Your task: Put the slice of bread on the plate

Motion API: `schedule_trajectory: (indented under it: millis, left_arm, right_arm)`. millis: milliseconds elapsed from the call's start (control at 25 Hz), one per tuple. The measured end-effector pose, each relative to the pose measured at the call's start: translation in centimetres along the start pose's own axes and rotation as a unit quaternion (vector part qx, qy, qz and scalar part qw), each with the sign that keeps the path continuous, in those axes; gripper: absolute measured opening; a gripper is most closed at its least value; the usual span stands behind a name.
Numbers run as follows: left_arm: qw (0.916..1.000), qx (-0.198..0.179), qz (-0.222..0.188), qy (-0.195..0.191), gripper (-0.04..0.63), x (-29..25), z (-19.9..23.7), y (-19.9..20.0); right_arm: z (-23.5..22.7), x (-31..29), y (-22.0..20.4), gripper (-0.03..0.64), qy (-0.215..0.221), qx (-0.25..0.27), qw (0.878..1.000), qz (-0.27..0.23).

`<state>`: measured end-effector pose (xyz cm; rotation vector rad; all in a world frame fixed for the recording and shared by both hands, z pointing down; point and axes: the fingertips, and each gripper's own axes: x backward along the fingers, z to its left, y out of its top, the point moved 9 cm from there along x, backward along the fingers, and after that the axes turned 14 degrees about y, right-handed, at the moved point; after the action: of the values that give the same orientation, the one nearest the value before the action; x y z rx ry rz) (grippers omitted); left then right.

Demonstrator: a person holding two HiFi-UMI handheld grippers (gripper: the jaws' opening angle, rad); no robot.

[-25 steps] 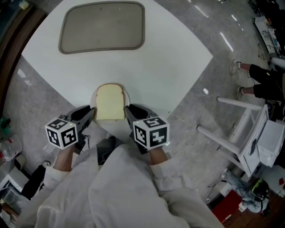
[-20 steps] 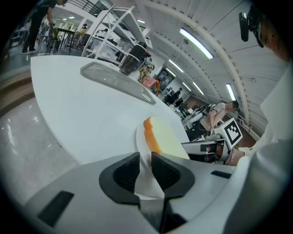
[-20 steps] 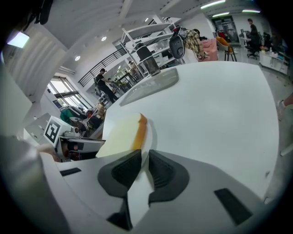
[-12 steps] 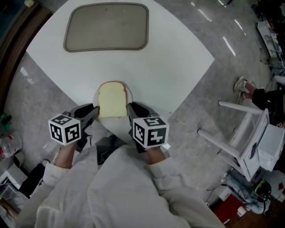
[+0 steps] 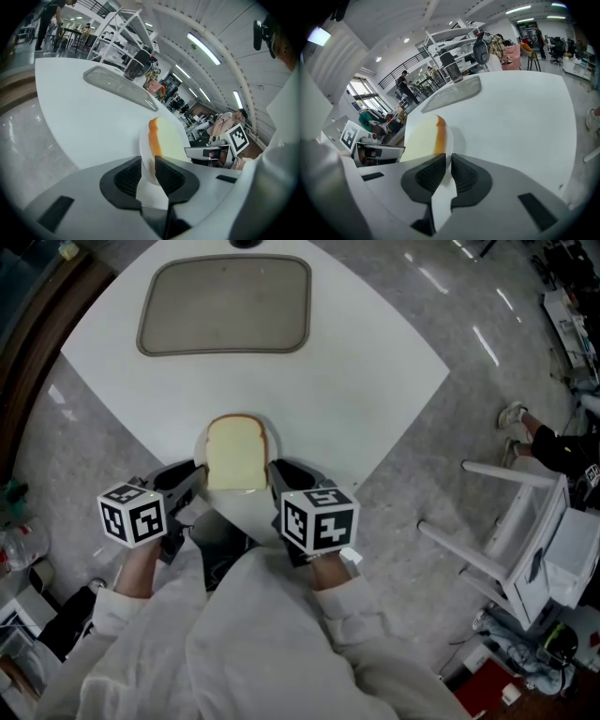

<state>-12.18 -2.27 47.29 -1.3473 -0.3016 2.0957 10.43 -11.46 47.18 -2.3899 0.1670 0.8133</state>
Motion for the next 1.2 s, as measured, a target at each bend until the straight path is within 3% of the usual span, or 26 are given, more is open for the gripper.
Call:
schedule_trajectory:
  millis: [560, 1200]
  left_arm:
    - [0.9999, 0.004, -0.012, 0.005, 0.080, 0.3, -0.1, 2.5]
    - [0.9961, -0.084, 0.001, -0.026, 0.080, -2.4, 5.3, 14.3]
  right_arm:
    - [0.1, -0.2, 2.1, 0.044, 0.008, -0.012, 1.000, -0.023]
    - [0.6, -5.8, 11.3, 0.044, -0.027, -0.052, 0.996, -0.063]
